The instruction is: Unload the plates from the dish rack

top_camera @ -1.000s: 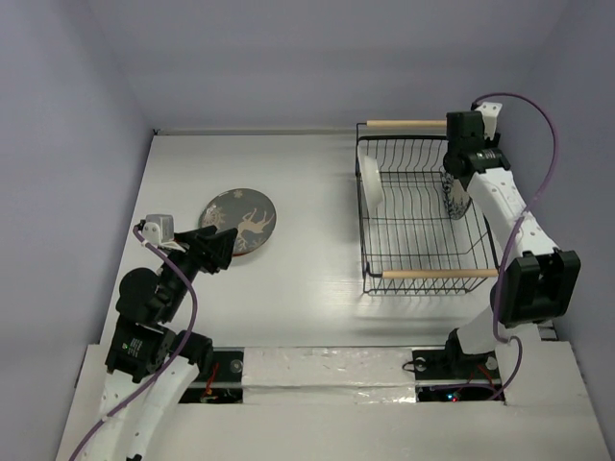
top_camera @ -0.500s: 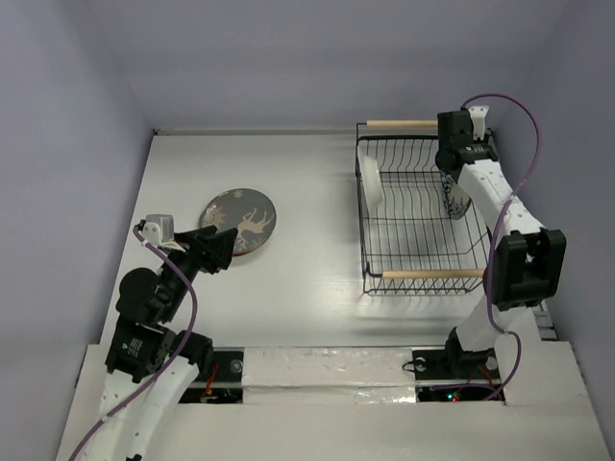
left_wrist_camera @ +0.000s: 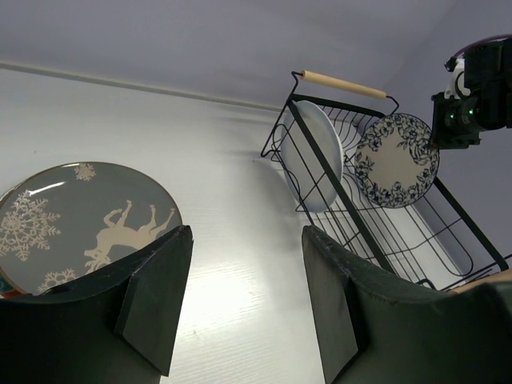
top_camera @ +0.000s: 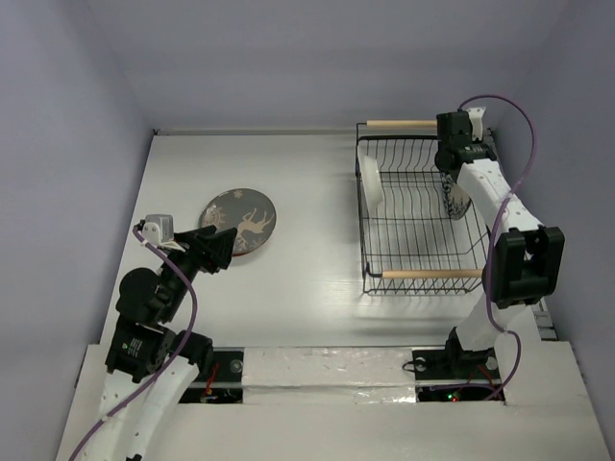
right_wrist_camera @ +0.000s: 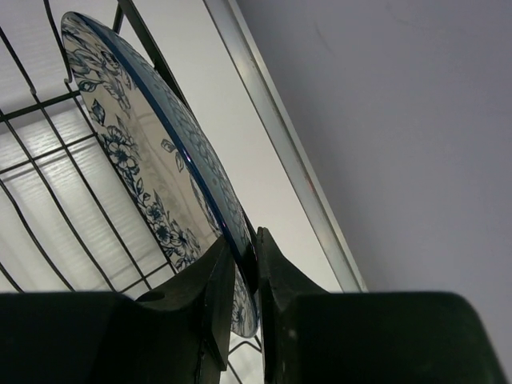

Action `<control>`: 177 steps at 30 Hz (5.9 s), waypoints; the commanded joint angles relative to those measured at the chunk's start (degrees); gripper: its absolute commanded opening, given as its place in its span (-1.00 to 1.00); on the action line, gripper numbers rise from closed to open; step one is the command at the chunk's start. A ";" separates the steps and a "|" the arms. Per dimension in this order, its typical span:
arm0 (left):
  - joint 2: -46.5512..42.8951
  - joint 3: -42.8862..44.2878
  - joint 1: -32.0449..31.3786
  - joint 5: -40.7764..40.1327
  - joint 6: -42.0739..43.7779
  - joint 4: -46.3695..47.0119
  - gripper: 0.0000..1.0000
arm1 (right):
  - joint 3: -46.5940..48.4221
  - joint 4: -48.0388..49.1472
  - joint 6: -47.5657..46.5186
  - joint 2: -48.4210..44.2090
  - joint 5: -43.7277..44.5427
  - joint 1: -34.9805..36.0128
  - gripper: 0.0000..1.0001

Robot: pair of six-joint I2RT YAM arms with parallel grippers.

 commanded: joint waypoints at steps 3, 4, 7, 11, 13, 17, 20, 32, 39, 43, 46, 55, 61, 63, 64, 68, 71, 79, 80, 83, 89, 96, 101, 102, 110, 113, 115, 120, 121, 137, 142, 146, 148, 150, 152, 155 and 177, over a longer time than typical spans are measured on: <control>-0.14 0.01 -0.24 -0.49 0.33 2.44 0.08 | 0.52 1.89 0.66 -2.04 1.79 -0.44 -1.00; -0.14 0.01 -0.24 -0.57 0.33 2.52 0.08 | 0.52 1.97 0.58 -2.65 1.97 -0.44 -1.00; -0.32 0.01 -0.24 -0.49 0.33 2.52 0.08 | 0.79 2.85 0.31 -5.55 3.11 -0.44 -1.00; -0.58 0.01 -0.24 -0.75 0.33 2.44 0.08 | 1.57 3.82 0.05 -10.64 3.46 0.17 -1.00; -0.49 0.01 -0.24 -0.58 0.33 2.52 0.08 | 1.75 4.95 -0.65 -13.62 3.20 0.70 -1.00; -0.49 0.01 -0.24 -0.58 0.33 2.52 0.08 | 2.37 6.63 -2.06 -16.80 4.51 1.93 -1.00; -0.49 0.01 -0.24 -0.58 0.33 2.52 0.08 | 2.90 7.07 -3.91 -17.77 5.40 2.55 -1.00; 0.03 -0.07 -0.24 -0.40 0.25 2.61 0.08 | 0.97 8.56 5.58 -29.28 -12.08 3.16 -1.00; 0.56 0.01 -0.24 -0.31 0.33 2.52 0.08 | -7.39 13.92 13.58 -32.10 -19.12 3.16 -1.00; 0.91 0.01 -0.24 -0.40 0.33 2.52 0.08 | -11.07 16.55 16.30 -33.41 -19.65 3.16 -1.00; 1.09 0.01 -0.24 -0.31 0.25 2.61 0.08 | -12.57 17.17 17.36 -35.43 -19.74 1.41 -1.00; 1.44 -0.07 -0.24 0.04 0.42 2.70 0.08 | -15.21 18.32 20.08 -42.03 -26.58 -0.44 -1.00; 1.26 0.01 -0.24 -0.22 0.33 2.70 0.08 | -13.63 18.49 22.19 -46.16 -31.59 -0.44 -1.00; 1.18 0.01 -0.24 -0.22 0.33 2.61 0.08 | -12.93 18.41 22.37 -46.77 -32.65 -0.44 -1.00; 1.09 0.10 -0.24 -0.22 0.33 2.61 0.08 | -12.58 18.24 22.72 -46.69 -34.05 -0.44 -1.00; 1.00 -0.07 -0.24 -0.05 0.33 2.70 0.08 | -13.09 22.26 26.67 -46.08 -43.53 -0.44 -1.00; 1.00 -0.16 -0.24 0.04 0.16 2.79 0.08 | -14.68 29.11 31.41 -44.15 -53.47 -0.44 -1.00; 1.18 -0.16 0.28 0.22 0.07 2.88 0.08 | -14.69 41.07 38.45 -35.10 -55.34 13.33 -1.00; 1.18 -0.16 0.81 0.22 0.16 2.88 0.08 | -14.16 41.43 38.37 -33.78 -54.46 14.84 -1.00; 1.18 -0.16 0.81 0.13 0.16 2.79 0.08 | -13.10 43.80 39.16 -28.77 -52.00 19.94 -1.00; 0.91 -0.07 0.81 -0.05 0.16 2.70 0.08 | -8.63 45.83 38.37 -16.04 -46.63 29.52 -1.00; 1.18 -0.16 0.81 0.13 0.16 2.79 0.09 | 0.16 48.64 40.56 0.58 -47.77 36.21 -1.00; 1.09 -0.16 0.81 0.21 0.16 2.79 0.09 | 4.74 48.38 42.06 8.32 -50.32 36.82 -1.00; 1.09 -0.16 0.81 0.22 0.16 2.87 0.09 | 5.18 48.47 42.32 10.24 -50.93 36.82 -1.00; 1.00 -0.08 0.81 0.39 0.07 2.79 0.08 | 6.41 54.17 48.99 18.69 -55.77 36.82 -1.00; 1.00 -0.25 0.81 0.48 0.16 2.88 0.09 | 6.50 55.76 50.84 21.24 -56.21 36.82 -1.00; 1.00 -0.25 0.81 0.48 0.07 2.87 0.09 | 6.41 56.46 51.29 22.12 -56.48 36.82 -1.00; 1.00 -0.16 0.81 0.48 0.16 2.87 0.09 | 6.76 57.52 52.08 24.67 -57.18 36.82 -1.00; 1.09 -0.25 0.81 0.48 0.07 2.88 0.09 | 6.68 57.69 52.43 25.03 -57.01 36.82 -1.00; 1.61 -0.34 0.81 1.00 0.16 3.05 0.09 | 9.40 41.98 42.86 26.09 -47.44 39.02 0.25; 1.79 -0.34 0.81 1.18 0.16 3.05 0.09 | 9.57 38.28 39.08 23.63 -42.51 39.55 0.56; 1.70 -0.34 0.81 1.18 0.16 3.05 0.09 | 10.98 33.36 35.13 22.75 -38.47 39.55 0.60; 1.79 -0.34 0.81 1.18 0.07 3.05 0.09 | 11.16 32.30 34.24 21.44 -37.93 39.55 0.60; 1.79 -0.34 0.81 1.27 0.16 3.14 0.08 | 10.72 31.24 32.75 19.77 -37.93 40.07 0.44; 1.79 -0.34 0.81 1.44 0.07 3.23 0.09 | 10.02 30.46 30.91 16.27 -36.89 40.08 0.16; 1.53 -0.34 0.81 1.53 0.16 3.23 0.02 | 7.65 29.92 28.88 10.11 -34.68 40.08 -0.64; 0.38 -0.34 0.81 -1.10 -0.10 2.79 -0.64 | 6.67 -0.22 7.52 -4.33 -12.09 33.13 0.24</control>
